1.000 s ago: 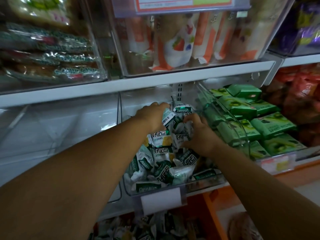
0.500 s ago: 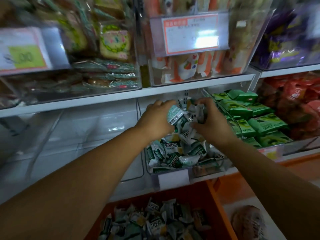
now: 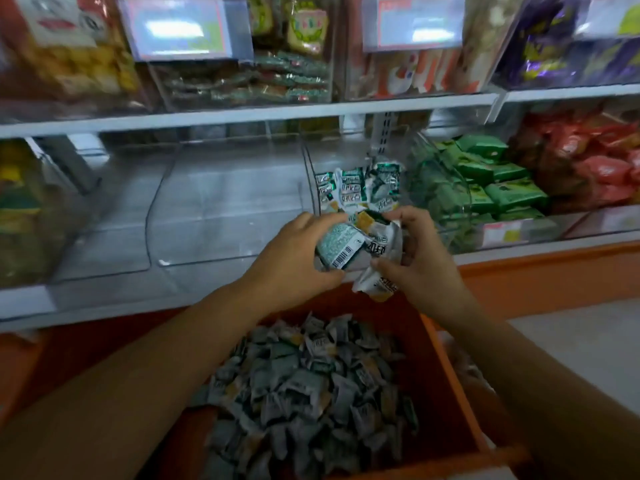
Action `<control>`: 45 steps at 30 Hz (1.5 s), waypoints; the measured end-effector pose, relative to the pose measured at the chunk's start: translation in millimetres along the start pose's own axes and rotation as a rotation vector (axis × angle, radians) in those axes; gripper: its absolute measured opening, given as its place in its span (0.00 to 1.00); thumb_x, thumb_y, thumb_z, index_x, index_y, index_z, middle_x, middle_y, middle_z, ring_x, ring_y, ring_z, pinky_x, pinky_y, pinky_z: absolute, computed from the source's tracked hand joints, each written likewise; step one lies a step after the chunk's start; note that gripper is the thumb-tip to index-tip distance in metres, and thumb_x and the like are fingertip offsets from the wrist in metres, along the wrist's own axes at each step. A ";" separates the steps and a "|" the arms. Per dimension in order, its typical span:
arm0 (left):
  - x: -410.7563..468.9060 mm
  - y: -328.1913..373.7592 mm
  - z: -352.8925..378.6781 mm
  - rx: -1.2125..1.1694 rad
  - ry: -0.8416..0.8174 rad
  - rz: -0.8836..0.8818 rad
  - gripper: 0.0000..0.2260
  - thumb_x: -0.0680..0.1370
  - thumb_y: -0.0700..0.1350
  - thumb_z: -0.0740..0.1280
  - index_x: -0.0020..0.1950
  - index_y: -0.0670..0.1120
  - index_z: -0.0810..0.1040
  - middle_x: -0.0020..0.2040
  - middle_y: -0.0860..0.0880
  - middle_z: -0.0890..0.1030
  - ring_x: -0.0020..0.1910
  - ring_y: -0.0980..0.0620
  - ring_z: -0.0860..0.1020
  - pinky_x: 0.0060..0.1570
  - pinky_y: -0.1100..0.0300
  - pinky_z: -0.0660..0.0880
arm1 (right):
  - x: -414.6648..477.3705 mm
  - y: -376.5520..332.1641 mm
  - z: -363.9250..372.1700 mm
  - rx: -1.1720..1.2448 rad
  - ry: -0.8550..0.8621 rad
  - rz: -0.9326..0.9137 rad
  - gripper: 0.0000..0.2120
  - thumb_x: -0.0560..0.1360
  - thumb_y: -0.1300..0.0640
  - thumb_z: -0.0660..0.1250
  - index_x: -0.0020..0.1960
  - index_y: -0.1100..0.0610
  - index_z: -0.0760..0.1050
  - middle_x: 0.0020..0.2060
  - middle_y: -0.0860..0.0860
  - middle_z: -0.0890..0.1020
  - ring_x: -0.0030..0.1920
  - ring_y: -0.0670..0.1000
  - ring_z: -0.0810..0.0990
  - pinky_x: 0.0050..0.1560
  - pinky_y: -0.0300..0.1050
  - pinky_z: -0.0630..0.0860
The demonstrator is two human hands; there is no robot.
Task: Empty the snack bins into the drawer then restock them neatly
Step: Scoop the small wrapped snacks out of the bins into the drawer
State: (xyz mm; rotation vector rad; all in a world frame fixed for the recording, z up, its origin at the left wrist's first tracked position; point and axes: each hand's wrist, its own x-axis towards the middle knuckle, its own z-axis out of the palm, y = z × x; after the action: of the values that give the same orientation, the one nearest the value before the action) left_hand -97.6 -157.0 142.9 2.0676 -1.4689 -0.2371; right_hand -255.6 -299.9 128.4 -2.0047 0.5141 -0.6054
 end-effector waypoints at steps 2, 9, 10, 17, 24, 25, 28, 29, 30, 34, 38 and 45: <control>-19.6 -11.9 16.8 -0.011 -0.043 -0.016 0.35 0.72 0.51 0.73 0.75 0.62 0.61 0.63 0.52 0.69 0.61 0.53 0.70 0.55 0.57 0.73 | -16.4 12.8 15.1 -0.010 -0.047 0.083 0.24 0.75 0.61 0.71 0.61 0.44 0.63 0.49 0.44 0.74 0.43 0.39 0.77 0.36 0.35 0.73; -73.1 -79.3 112.8 0.059 -0.373 -0.215 0.35 0.74 0.52 0.73 0.77 0.58 0.59 0.64 0.48 0.69 0.63 0.47 0.69 0.59 0.50 0.72 | -52.4 100.2 83.6 -0.132 -0.253 0.398 0.20 0.77 0.62 0.67 0.60 0.43 0.63 0.54 0.49 0.73 0.44 0.48 0.76 0.28 0.33 0.69; -77.7 -89.0 124.3 0.050 -0.403 -0.267 0.35 0.74 0.52 0.73 0.77 0.58 0.59 0.66 0.48 0.68 0.64 0.47 0.69 0.61 0.49 0.71 | -55.8 114.4 92.2 -0.152 -0.280 0.447 0.21 0.77 0.62 0.67 0.61 0.44 0.63 0.55 0.50 0.73 0.43 0.50 0.77 0.29 0.38 0.72; -87.9 -127.6 170.8 -0.003 -0.522 -0.448 0.38 0.75 0.49 0.74 0.78 0.57 0.56 0.74 0.46 0.64 0.70 0.43 0.67 0.66 0.46 0.69 | -67.7 175.7 122.2 -0.217 -0.452 0.624 0.30 0.76 0.66 0.67 0.71 0.47 0.60 0.65 0.55 0.71 0.50 0.57 0.79 0.36 0.49 0.76; -63.5 -107.1 132.2 0.053 -0.462 -0.263 0.28 0.76 0.52 0.71 0.75 0.55 0.66 0.72 0.51 0.68 0.71 0.49 0.65 0.69 0.54 0.65 | -50.7 153.9 79.5 -0.347 -0.473 0.530 0.25 0.77 0.52 0.68 0.72 0.46 0.64 0.70 0.51 0.65 0.62 0.53 0.73 0.59 0.49 0.76; -56.4 -95.1 119.6 0.041 -0.440 -0.217 0.26 0.77 0.53 0.70 0.73 0.55 0.69 0.69 0.52 0.70 0.69 0.51 0.68 0.67 0.56 0.67 | -45.5 142.1 69.3 -0.340 -0.414 0.479 0.22 0.77 0.51 0.67 0.70 0.46 0.67 0.67 0.50 0.68 0.62 0.52 0.74 0.60 0.48 0.75; -31.2 -57.5 71.9 0.042 -0.411 -0.072 0.19 0.77 0.53 0.69 0.68 0.56 0.74 0.60 0.57 0.74 0.59 0.59 0.72 0.58 0.62 0.71 | -26.0 97.2 33.6 -0.309 -0.193 0.280 0.15 0.78 0.52 0.67 0.63 0.47 0.74 0.57 0.46 0.77 0.55 0.45 0.77 0.55 0.37 0.73; -21.2 -45.9 53.8 0.052 -0.392 -0.034 0.17 0.77 0.53 0.70 0.66 0.57 0.75 0.57 0.59 0.75 0.56 0.61 0.72 0.55 0.64 0.71 | -18.9 79.7 20.6 -0.277 -0.122 0.218 0.12 0.78 0.53 0.67 0.61 0.47 0.75 0.54 0.45 0.79 0.52 0.42 0.78 0.52 0.33 0.73; -9.9 -36.1 36.1 0.059 -0.361 -0.004 0.16 0.76 0.53 0.70 0.64 0.58 0.77 0.55 0.60 0.76 0.53 0.64 0.73 0.53 0.68 0.71 | -11.4 62.8 7.6 -0.246 -0.057 0.165 0.10 0.78 0.53 0.66 0.58 0.46 0.76 0.51 0.43 0.80 0.50 0.39 0.78 0.49 0.29 0.72; 47.4 -7.6 -18.4 0.073 -0.180 0.088 0.14 0.76 0.50 0.71 0.61 0.56 0.79 0.49 0.64 0.75 0.47 0.69 0.73 0.50 0.76 0.69 | 29.8 19.0 -33.4 -0.183 0.048 0.039 0.07 0.78 0.56 0.65 0.52 0.44 0.74 0.45 0.38 0.78 0.45 0.37 0.77 0.40 0.23 0.70; 123.6 -6.9 -26.8 0.245 -0.219 0.147 0.15 0.77 0.49 0.70 0.64 0.52 0.78 0.57 0.55 0.78 0.54 0.59 0.75 0.56 0.69 0.70 | 94.9 32.9 -51.8 -0.407 -0.098 0.082 0.10 0.79 0.53 0.65 0.59 0.47 0.77 0.52 0.46 0.78 0.51 0.44 0.76 0.49 0.36 0.70; 230.4 -46.0 21.7 0.588 -0.584 -0.001 0.33 0.76 0.52 0.72 0.77 0.50 0.62 0.74 0.45 0.67 0.69 0.44 0.69 0.66 0.52 0.70 | 181.7 93.5 -37.9 -0.527 -0.467 0.311 0.36 0.71 0.54 0.75 0.75 0.52 0.62 0.71 0.56 0.68 0.66 0.55 0.72 0.61 0.47 0.74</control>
State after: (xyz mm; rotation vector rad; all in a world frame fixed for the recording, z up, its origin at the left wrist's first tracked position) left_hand 16.0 -363.8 142.4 2.6015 -2.0736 -0.4879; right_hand -145.4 -473.8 100.0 -2.3877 0.7245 0.2193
